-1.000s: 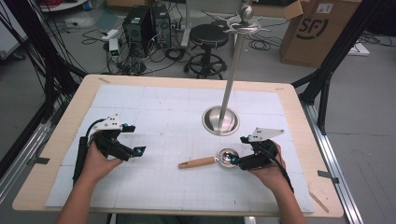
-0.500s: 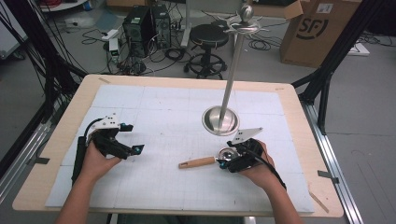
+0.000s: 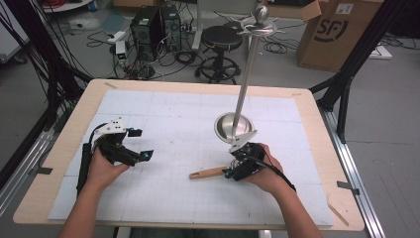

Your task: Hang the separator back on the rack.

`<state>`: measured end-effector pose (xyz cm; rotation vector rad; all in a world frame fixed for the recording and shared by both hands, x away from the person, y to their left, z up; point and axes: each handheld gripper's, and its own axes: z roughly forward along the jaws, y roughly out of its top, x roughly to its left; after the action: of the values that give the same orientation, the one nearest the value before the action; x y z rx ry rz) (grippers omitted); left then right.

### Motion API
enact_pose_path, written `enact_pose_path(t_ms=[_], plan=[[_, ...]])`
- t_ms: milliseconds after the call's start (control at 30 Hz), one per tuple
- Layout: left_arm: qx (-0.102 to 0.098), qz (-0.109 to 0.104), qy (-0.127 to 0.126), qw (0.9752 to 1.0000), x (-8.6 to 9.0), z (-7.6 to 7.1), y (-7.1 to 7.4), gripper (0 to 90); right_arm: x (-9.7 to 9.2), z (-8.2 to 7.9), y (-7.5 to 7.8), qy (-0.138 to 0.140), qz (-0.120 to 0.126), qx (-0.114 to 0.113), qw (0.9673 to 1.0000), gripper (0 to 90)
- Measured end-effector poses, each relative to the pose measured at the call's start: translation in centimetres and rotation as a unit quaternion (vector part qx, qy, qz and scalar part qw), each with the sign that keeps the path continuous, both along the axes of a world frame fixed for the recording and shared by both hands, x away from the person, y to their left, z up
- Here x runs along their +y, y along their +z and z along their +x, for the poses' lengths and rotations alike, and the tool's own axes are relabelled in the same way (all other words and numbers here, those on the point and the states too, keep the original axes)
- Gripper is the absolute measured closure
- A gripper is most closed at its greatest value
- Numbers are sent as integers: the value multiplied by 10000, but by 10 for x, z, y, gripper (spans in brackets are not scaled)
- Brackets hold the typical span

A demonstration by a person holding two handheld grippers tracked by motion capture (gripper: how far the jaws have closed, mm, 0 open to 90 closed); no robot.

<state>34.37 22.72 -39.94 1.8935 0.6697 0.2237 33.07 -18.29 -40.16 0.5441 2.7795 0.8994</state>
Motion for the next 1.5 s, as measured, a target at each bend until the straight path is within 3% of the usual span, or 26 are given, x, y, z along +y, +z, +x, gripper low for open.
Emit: enact_pose_path(t_ms=[467, 567, 900, 1000, 1500], plan=[[70, -40, -109, 9999, -2, 2, -1, 17, 15, 6, -6, 300, -351, 274, 9986, 295], [63, -14, -108, 9999, -2, 1, -1, 17, 20, 8, -6, 417, -586, 279, 9970, 318], [82, 58, -130, 9999, -4, 2, -3, 17, 25, 10, -13, 632, -978, 395, 9924, 461], [76, 81, -129, 9999, -5, 1, -3, 17, 24, 13, -14, 656, -945, 485, 9922, 514], [51, 79, -138, 9999, -6, 0, -2, 17, 30, 15, -13, 754, -1232, 641, 9874, 592]])
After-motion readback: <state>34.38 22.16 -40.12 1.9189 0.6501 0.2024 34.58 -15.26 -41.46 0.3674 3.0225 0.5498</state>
